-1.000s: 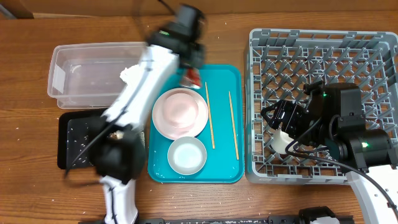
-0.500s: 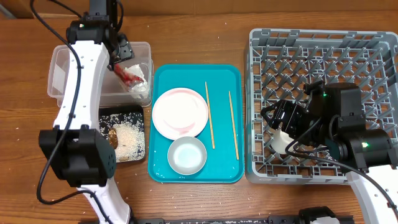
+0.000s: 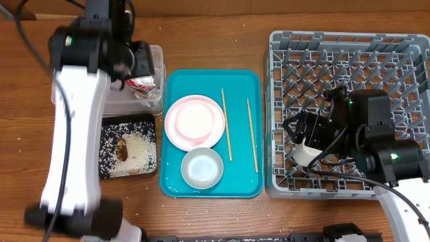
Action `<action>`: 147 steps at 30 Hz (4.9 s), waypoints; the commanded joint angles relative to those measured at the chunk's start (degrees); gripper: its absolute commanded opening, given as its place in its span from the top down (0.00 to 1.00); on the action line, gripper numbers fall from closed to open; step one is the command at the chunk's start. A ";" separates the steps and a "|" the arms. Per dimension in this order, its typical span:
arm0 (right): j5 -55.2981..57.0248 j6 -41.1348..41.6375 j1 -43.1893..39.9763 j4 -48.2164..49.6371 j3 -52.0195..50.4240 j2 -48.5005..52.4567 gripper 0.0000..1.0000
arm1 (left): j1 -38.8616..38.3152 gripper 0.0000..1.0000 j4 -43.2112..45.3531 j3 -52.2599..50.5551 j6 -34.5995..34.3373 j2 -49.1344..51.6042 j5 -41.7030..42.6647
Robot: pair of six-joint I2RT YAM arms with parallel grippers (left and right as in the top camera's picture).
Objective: Sort waste into correct bins and load items into the dishwasher
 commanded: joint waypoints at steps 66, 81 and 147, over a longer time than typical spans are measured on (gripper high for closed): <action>9.68 -1.88 16.87 8.04 0.87 4.35 0.00 | -5.55 0.00 25.46 -37.90 4.81 -47.04 -13.51; 9.68 -1.88 16.87 8.04 0.87 4.35 0.00 | -2.05 0.00 62.20 -89.88 5.14 -82.88 -6.47; 22.12 19.23 42.56 19.06 0.87 29.09 0.16 | 0.07 0.00 78.64 -118.27 3.45 -95.80 -3.76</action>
